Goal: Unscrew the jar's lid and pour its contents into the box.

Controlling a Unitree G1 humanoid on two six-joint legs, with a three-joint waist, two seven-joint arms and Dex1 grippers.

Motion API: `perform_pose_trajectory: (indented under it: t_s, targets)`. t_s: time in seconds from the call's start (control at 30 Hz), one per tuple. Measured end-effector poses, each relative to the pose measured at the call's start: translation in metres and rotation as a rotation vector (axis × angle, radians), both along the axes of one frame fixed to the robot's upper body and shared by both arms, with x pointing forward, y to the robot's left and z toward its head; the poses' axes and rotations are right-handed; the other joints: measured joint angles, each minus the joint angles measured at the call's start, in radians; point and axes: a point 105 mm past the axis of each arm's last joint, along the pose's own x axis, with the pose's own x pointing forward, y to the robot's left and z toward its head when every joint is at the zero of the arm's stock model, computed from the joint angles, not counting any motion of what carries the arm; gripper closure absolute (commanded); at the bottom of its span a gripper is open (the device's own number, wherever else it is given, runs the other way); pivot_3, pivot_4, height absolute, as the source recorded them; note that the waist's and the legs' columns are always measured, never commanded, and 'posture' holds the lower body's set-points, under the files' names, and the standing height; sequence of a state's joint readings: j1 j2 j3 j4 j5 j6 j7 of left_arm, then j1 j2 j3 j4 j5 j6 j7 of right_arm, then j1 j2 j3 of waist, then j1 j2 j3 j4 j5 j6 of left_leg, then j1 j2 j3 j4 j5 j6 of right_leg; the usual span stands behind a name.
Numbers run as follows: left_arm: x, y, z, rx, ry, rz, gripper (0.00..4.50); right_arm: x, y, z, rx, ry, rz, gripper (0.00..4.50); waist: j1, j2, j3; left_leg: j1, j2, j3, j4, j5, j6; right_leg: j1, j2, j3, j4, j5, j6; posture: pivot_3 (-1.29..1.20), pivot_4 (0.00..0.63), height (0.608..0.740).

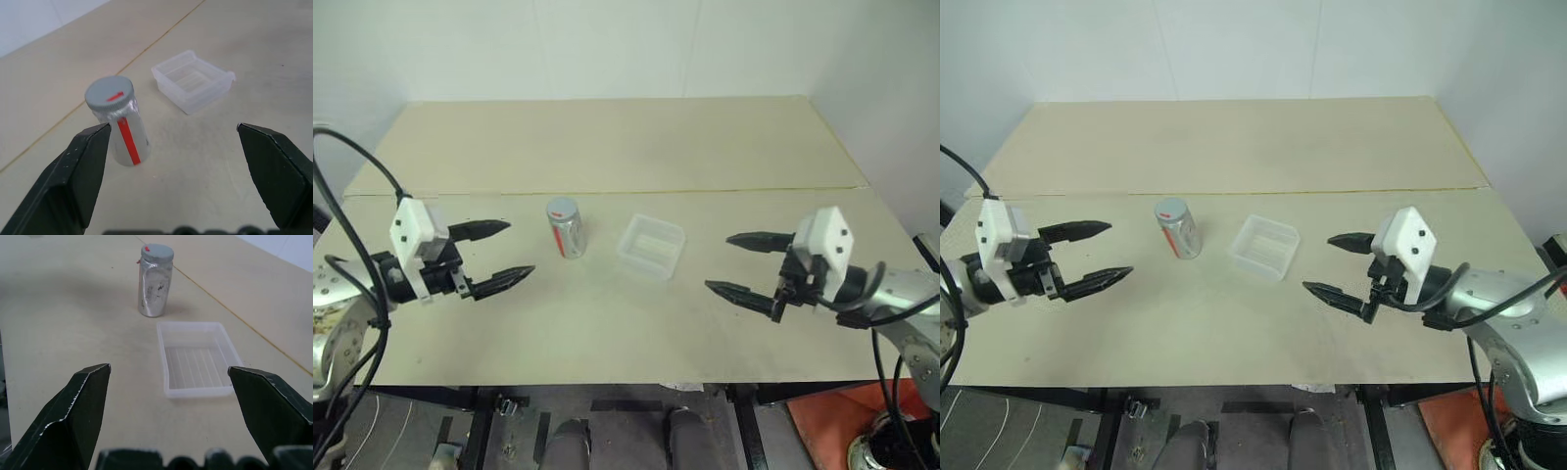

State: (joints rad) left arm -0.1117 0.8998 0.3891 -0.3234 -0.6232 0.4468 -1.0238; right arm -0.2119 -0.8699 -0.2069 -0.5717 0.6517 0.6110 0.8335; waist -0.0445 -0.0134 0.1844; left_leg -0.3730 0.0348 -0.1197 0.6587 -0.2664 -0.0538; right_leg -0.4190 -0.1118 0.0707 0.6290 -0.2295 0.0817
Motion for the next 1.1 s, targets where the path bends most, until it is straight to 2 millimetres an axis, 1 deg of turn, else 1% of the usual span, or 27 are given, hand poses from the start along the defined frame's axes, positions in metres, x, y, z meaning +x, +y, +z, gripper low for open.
perform_pose_trajectory:
  t_s: [0.1,0.2,0.33,0.43,0.53,0.67,0.8,0.97,1.1]
  targets:
    - [-0.001,0.0,0.006,-0.005,-0.017,0.013,0.02,0.002,0.001,0.005,0.005,-0.02,0.015,0.0,0.003,0.0,0.0,0.0,0.0,0.0,0.0,0.0,0.0,0.001,0.0,0.0,-0.001,0.0,0.0,0.0,0.15,0.74]
    - [-0.002,-0.002,0.007,-0.02,-0.018,0.016,0.02,0.003,0.005,0.0,0.008,-0.001,0.039,0.0,0.002,0.0,0.0,0.0,0.0,0.0,0.0,0.0,0.0,0.0,0.0,0.0,-0.001,0.0,0.0,0.0,0.15,0.74]
    - [-0.005,-0.009,0.0,-0.053,-0.01,0.038,0.02,-0.001,0.007,0.002,0.025,0.01,0.075,0.0,0.002,0.0,0.0,0.0,0.0,0.0,0.0,0.0,0.0,0.0,0.0,0.0,0.0,0.0,0.0,0.0,0.15,0.74]
    - [0.0,-0.011,-0.008,-0.054,-0.023,0.114,0.02,-0.003,0.002,-0.004,0.018,0.028,0.058,0.0,0.002,0.0,0.0,0.001,0.0,0.0,0.0,0.0,0.0,0.001,0.0,0.0,0.0,0.0,0.0,0.0,0.15,0.74]
    - [0.004,-0.018,-0.017,-0.081,-0.016,0.141,0.02,-0.004,0.0,-0.001,0.012,0.014,0.058,0.0,0.003,0.0,0.0,0.0,0.0,0.0,0.0,0.0,0.0,0.001,0.0,0.0,-0.001,0.0,0.0,0.0,0.15,0.74]
    - [0.015,-0.022,-0.024,-0.131,-0.03,0.233,0.02,-0.005,-0.003,0.001,-0.017,-0.007,0.053,0.0,0.003,0.0,0.0,0.0,0.0,0.0,0.0,0.0,0.0,0.001,0.0,0.0,0.0,0.0,0.0,0.0,0.15,0.74]
    - [0.029,-0.029,-0.025,-0.165,-0.064,0.318,0.02,-0.007,-0.004,0.01,-0.012,-0.035,0.06,0.0,0.004,0.0,0.0,0.001,0.0,0.0,0.0,0.0,0.0,0.002,0.0,0.0,-0.001,0.0,0.0,0.0,0.15,0.74]
    - [0.041,-0.034,-0.049,-0.188,-0.019,0.418,0.02,-0.007,-0.004,0.011,-0.023,-0.043,0.054,0.0,0.003,-0.001,0.0,0.001,0.0,0.0,0.0,0.0,0.0,0.002,0.0,0.0,-0.001,0.0,0.0,0.0,0.15,0.74]
    - [0.053,-0.039,-0.055,-0.203,-0.016,0.442,0.02,-0.008,-0.001,0.016,-0.026,-0.064,0.069,0.0,0.006,-0.001,-0.001,0.001,-0.001,0.0,0.001,0.0,0.0,0.002,0.0,0.0,-0.001,0.0,0.0,0.0,0.15,0.74]
